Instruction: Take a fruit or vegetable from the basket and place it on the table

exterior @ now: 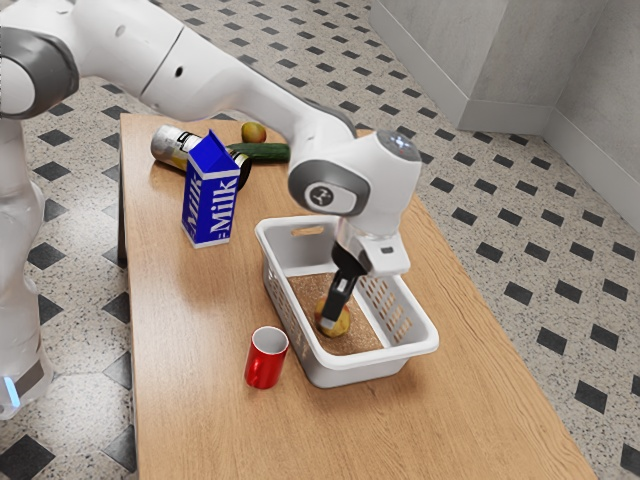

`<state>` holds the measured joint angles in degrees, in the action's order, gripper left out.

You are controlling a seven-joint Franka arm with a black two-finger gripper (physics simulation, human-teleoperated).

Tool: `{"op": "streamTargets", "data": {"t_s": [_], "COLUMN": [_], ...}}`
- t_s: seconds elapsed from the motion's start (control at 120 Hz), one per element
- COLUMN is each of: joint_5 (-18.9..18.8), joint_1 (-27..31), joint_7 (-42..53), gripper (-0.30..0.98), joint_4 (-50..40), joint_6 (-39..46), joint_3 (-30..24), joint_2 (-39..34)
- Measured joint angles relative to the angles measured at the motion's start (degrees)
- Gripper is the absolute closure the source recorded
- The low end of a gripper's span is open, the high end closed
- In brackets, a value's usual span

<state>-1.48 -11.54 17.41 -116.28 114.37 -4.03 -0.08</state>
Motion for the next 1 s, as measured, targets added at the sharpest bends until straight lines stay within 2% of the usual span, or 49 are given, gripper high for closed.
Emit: {"op": "streamTargets", "data": {"t_s": [1.0], "joint_5": [-0.31], "joint_1": [0.14], "joint_7": [0.42], "gripper": [0.0], "joint_4": [0.69], "joint_6": [1.1], "joint_3": [0.17], "joint_2": [3.7]}}
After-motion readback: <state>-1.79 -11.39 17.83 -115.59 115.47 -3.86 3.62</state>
